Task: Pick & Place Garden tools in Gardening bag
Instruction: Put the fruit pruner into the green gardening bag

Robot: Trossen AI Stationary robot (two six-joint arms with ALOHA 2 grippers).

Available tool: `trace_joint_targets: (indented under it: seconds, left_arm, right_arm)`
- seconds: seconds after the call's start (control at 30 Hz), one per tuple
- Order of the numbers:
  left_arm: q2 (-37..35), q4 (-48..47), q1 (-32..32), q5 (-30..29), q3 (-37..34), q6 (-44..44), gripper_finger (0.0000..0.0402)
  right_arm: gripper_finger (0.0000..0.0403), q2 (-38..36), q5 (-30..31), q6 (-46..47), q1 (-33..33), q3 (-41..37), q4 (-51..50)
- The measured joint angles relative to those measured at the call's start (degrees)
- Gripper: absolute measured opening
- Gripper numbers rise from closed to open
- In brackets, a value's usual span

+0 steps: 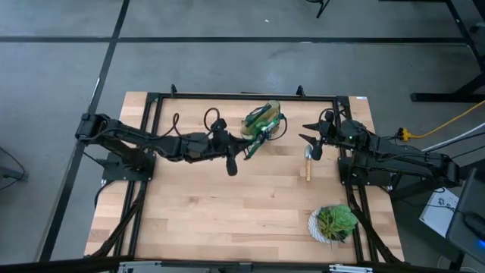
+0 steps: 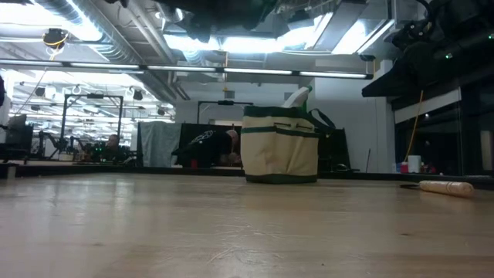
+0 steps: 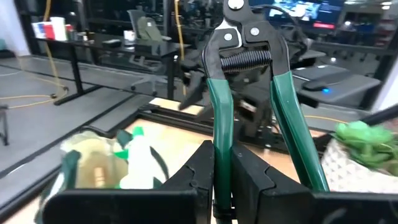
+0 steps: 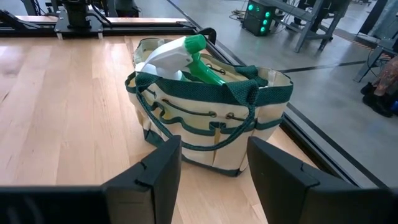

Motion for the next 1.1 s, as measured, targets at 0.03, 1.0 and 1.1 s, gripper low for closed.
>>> trace_joint_targets:
  seconds: [0.03,1.0,1.1]
  left_arm:
    - [0.00,0.00,-0.61,-0.23,0.00,0.00,0.0024]
    - [8.78,-5.98,12.98,-0.89,6.58,-1.74,0.0024]
    - [10.25,-10.53,13.78,-3.15,9.27,-1.68,0.0024]
  right_arm:
    - [0.0186,0.00,0.02,0.02,-0.02,0.00,0.00]
    - [0.0186,0.00,0.00,0.00,0.00,0.00,0.00]
    - [0.0186,0.00,0.01,0.01,-0.01,-0.01,0.00]
